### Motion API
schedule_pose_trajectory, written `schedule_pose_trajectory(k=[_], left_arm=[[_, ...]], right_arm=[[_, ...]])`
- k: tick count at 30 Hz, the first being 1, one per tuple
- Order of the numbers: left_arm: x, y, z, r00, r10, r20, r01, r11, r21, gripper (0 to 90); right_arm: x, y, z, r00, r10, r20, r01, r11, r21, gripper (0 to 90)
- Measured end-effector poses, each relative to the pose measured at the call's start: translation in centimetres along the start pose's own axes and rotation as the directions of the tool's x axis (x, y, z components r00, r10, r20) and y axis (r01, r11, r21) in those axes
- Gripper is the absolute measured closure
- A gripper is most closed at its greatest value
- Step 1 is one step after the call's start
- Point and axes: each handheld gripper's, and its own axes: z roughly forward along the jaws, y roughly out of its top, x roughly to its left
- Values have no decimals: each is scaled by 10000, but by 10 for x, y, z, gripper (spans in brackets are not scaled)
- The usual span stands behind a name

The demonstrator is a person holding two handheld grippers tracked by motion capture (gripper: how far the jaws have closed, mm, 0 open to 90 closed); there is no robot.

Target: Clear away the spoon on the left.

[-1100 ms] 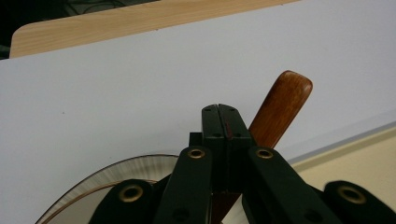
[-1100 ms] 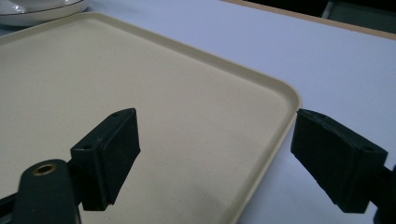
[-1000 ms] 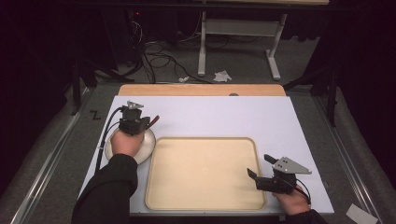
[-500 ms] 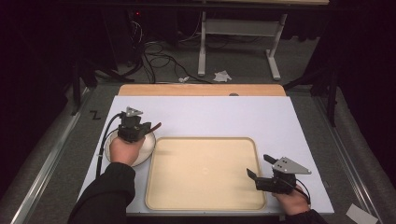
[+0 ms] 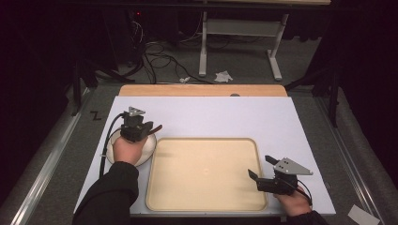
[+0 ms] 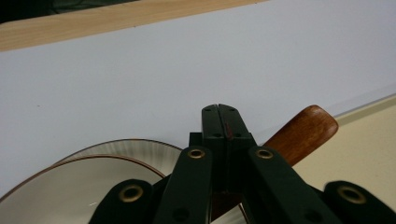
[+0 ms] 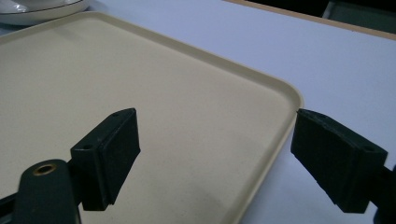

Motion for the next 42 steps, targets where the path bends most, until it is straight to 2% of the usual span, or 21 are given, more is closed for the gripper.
schedule_pose_trajectory(k=[4, 6, 8, 9, 12, 16, 18, 20, 21, 25, 29, 34, 42], left_arm=[[0, -5, -5, 10000, -10, 63, 11, 10000, -69, 900], [-3, -3, -8, 9999, 137, 57, -135, 9994, -320, 900], [-3, -1, -8, 10000, 97, -8, -98, 9991, -407, 900], [-4, 3, -3, 9997, 159, -178, -165, 9993, -326, 900], [-3, 7, 9, 9996, -11, -275, 7, 9999, -139, 900], [-5, 6, 14, 9999, -97, -139, 96, 9999, -81, 900], [-10, 4, 12, 9999, 152, 21, -152, 9999, -47, 900], [-11, 2, 11, 9998, 208, 74, -208, 9998, -44, 900], [-13, 0, 8, 9995, 292, 153, -291, 9996, -24, 900], [-14, -8, 1, 9994, 220, 264, -218, 9997, -107, 900], [-13, -15, -6, 9989, 331, 319, -323, 9992, -238, 900], [-13, -28, -19, 9975, 332, 621, -311, 9989, -345, 900], [-13, -39, -33, 9963, 416, 752, -379, 9980, -499, 900]], right_arm=[[0, 0, 0, 10000, 7, -1, -7, 10000, 5, 167], [1, 0, 0, 10000, -1, 10, 1, 10000, 21, 166], [1, 0, 1, 10000, -21, 8, 21, 10000, 59, 167], [1, 0, 1, 10000, -33, 9, 33, 10000, 60, 166], [1, 0, 0, 10000, -68, -16, 68, 10000, 13, 166], [0, -1, 0, 9999, 92, 60, -92, 10000, 26, 166], [-2, -1, -1, 10000, 49, 57, -49, 10000, 10, 167], [-2, -1, -1, 9999, 104, 49, -104, 9999, 24, 166], [-2, -1, -1, 10000, 54, 38, -54, 10000, 15, 166], [0, 0, -1, 10000, -89, 23, 89, 10000, -40, 167], [1, 0, 0, 10000, -42, 24, 41, 10000, 47, 167], [1, 0, 0, 10000, -33, 45, 33, 10000, 54, 166], [2, 0, 0, 10000, -29, 45, 28, 10000, 94, 167]])
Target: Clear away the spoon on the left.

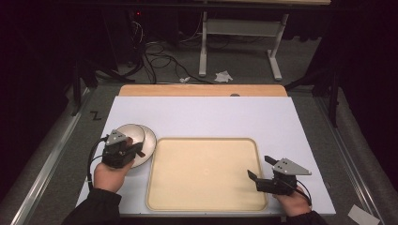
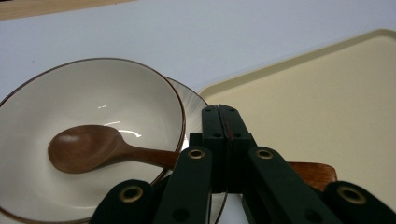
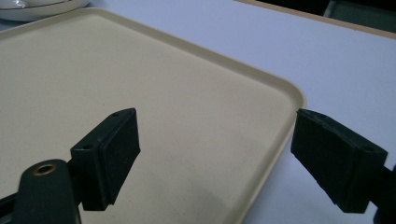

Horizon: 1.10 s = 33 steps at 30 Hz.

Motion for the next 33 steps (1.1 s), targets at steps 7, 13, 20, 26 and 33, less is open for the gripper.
schedule_pose_trajectory(k=[7, 13, 20, 26, 33], left_arm=[[3, -10, -11, 9998, -103, 159, 104, 9999, -28, 900], [9, -18, -21, 9997, -204, 128, 205, 9997, -93, 900], [15, -26, -34, 9995, -285, 145, 287, 9995, -117, 900], [26, -34, -49, 9992, -370, -150, 366, 9990, -246, 900], [-13, -31, -71, 9989, -90, 462, 149, 9916, -1288, 900]], right_arm=[[0, 0, 0, 10000, -16, -1, 16, 10000, -3, 166], [1, 0, 0, 10000, -15, 7, 15, 10000, 24, 167], [0, 0, 1, 10000, -7, 12, 7, 10000, 46, 167], [1, 0, 1, 10000, -23, 19, 23, 10000, 60, 167], [1, 0, 2, 10000, 3, 25, -3, 9999, 134, 167]])
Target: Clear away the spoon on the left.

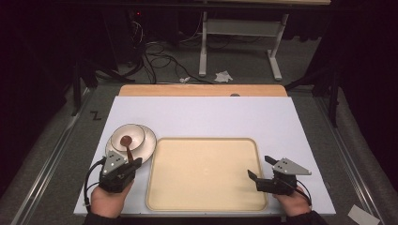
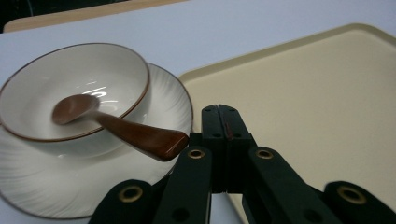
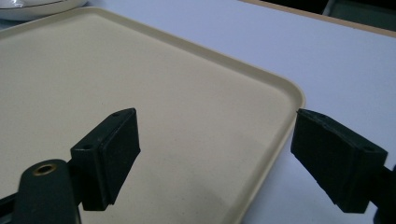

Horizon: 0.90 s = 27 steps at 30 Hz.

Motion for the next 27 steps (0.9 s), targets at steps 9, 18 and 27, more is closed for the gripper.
schedule_pose_trajectory(k=[9, 18, 27], left_arm=[[-30, -16, 19, 9988, 356, -331, -342, 9986, 412, 900], [-13, -28, -5, 9921, 288, -1223, -239, 9989, 415, 900], [13, -38, -27, 9835, -365, -1774, 380, 9993, 52, 815]], right_arm=[[0, 0, -2, 10000, -1, 19, 1, 9999, -106, 167], [0, 0, -1, 10000, -41, -6, 41, 10000, -56, 167], [0, 0, -1, 10000, -38, 4, 38, 10000, -37, 166]])
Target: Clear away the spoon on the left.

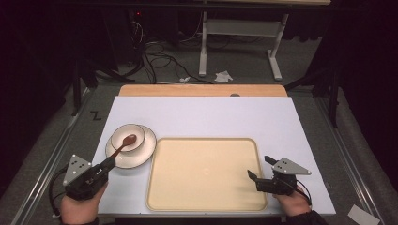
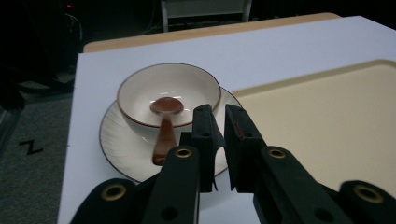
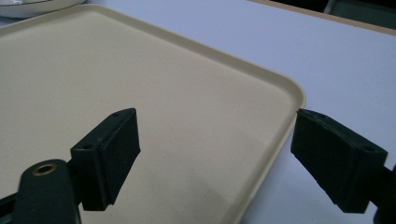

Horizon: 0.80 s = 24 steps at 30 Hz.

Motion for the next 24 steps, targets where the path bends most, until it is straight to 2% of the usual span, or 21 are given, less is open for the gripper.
schedule_pose_trajectory(k=[1, 3, 5, 9, 11, 14, 19, 21, 24], left_arm=[[4, -1, -1, 9999, -47, -119, 47, 10000, -20, 750], [8, -2, -2, 9996, -137, -237, 135, 9999, -69, 682], [9, -2, -3, 9996, -173, -206, 171, 9998, -87, 607], [3, 4, -13, 9998, 32, 197, -21, 9985, -553, 441], [1, 8, -19, 9997, 222, 47, -218, 9971, -736, 394], [3, 10, -23, 9996, 241, -136, -252, 9958, -880, 338], [12, 7, -25, 9985, -46, -546, -9, 9950, -996, 373], [15, 5, -22, 9957, -99, -918, 18, 9962, -872, 405], [16, 4, -19, 9950, -146, -984, 73, 9972, -745, 442]], right_arm=[[0, 0, 0, 10000, 3, 10, -3, 10000, 4, 166], [0, 0, 0, 10000, 17, 23, -17, 10000, -12, 167], [0, 0, 0, 10000, 11, 18, -11, 10000, -15, 166], [-1, 0, 0, 10000, 9, 11, -9, 10000, -16, 167], [-1, 0, 0, 10000, 4, 0, -4, 10000, 18, 166], [-1, -1, 0, 10000, 6, -4, -6, 10000, 33, 167], [-1, 0, 0, 10000, -28, 34, 28, 10000, -60, 167], [0, 0, 0, 10000, -20, 43, 20, 10000, -61, 167], [0, 0, 0, 10000, -63, 13, 63, 10000, -48, 167]])
